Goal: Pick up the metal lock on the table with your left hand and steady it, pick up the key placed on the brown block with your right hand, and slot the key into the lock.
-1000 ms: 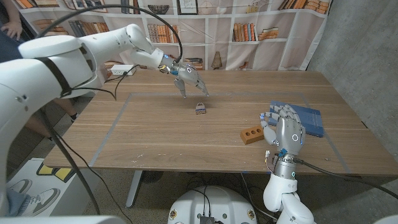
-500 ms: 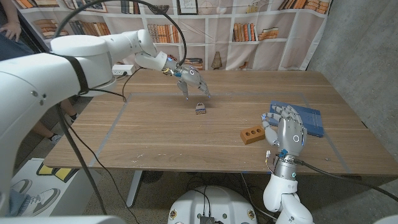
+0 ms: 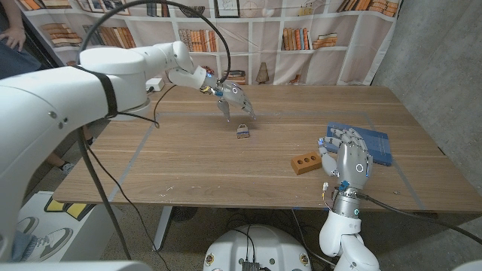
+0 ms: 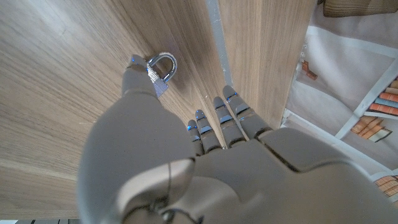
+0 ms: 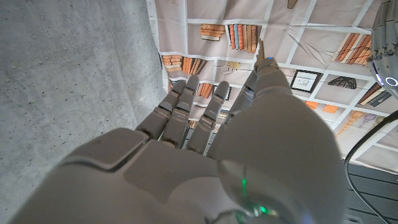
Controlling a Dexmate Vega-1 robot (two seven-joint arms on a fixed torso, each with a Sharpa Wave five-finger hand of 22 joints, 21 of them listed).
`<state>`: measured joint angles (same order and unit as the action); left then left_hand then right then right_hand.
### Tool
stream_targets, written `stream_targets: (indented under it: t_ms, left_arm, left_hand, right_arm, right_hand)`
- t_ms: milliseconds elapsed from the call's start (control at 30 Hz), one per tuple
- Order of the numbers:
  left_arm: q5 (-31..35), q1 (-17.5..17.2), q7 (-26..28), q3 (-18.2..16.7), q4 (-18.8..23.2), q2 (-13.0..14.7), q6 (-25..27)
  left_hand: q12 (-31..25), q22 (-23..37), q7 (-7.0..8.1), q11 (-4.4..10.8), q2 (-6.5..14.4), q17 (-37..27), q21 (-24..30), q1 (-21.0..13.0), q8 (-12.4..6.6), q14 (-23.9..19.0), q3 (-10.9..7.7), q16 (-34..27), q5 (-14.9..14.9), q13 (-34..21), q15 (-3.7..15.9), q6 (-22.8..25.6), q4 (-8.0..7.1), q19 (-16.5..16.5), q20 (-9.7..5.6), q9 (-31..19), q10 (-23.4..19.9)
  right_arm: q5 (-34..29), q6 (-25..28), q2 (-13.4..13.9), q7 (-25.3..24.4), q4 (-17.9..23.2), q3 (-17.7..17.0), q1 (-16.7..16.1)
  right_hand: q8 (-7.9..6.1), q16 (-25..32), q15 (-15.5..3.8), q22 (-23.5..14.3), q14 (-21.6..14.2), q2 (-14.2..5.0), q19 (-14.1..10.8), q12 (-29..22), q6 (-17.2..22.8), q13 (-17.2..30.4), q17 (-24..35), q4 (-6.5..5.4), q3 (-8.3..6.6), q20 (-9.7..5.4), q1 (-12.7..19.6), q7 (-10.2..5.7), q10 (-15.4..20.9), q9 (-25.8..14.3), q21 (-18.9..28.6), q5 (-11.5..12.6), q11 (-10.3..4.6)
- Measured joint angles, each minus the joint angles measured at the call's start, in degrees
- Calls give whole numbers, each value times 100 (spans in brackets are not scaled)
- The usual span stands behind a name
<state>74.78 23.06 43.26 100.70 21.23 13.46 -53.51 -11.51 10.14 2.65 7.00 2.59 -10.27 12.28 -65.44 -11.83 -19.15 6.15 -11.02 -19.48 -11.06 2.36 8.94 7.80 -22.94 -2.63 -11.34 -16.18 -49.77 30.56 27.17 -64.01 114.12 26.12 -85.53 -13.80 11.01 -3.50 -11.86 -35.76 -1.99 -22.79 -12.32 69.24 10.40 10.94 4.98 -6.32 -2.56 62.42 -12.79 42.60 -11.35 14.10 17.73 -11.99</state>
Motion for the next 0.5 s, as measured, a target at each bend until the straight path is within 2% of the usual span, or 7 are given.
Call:
stream_targets:
  t_ms: [167, 500]
  left_arm:
    - [-38, -59, -17, 26, -51, -48, 7]
    - [-247, -167, -95, 38, -104, -89, 11]
  left_hand:
    - [0, 0, 11, 17, 41, 0, 0, -40, 0, 0, -8, 0, 21, 0, 0, 70, -23, -30, 29, 0, -17]
    - [0, 0, 1, 47, 39, 0, 0, -39, -26, -62, 8, 0, 65, 1, 0, 105, -39, -60, -1, 1, -47]
  right_arm:
    - [36, 51, 8, 0, 1, 9, 1]
    - [65, 168, 54, 1, 37, 70, 10]
  right_hand:
    - [16, 0, 0, 0, 0, -1, 0, 0, 0, 0, 0, 8, 55, 0, 1, 0, 0, 2, 0, 0, 0]
    - [27, 0, 1, 0, 1, -28, 0, 0, -4, 1, 0, 8, 55, 0, 19, 3, 61, 5, 0, 30, -1]
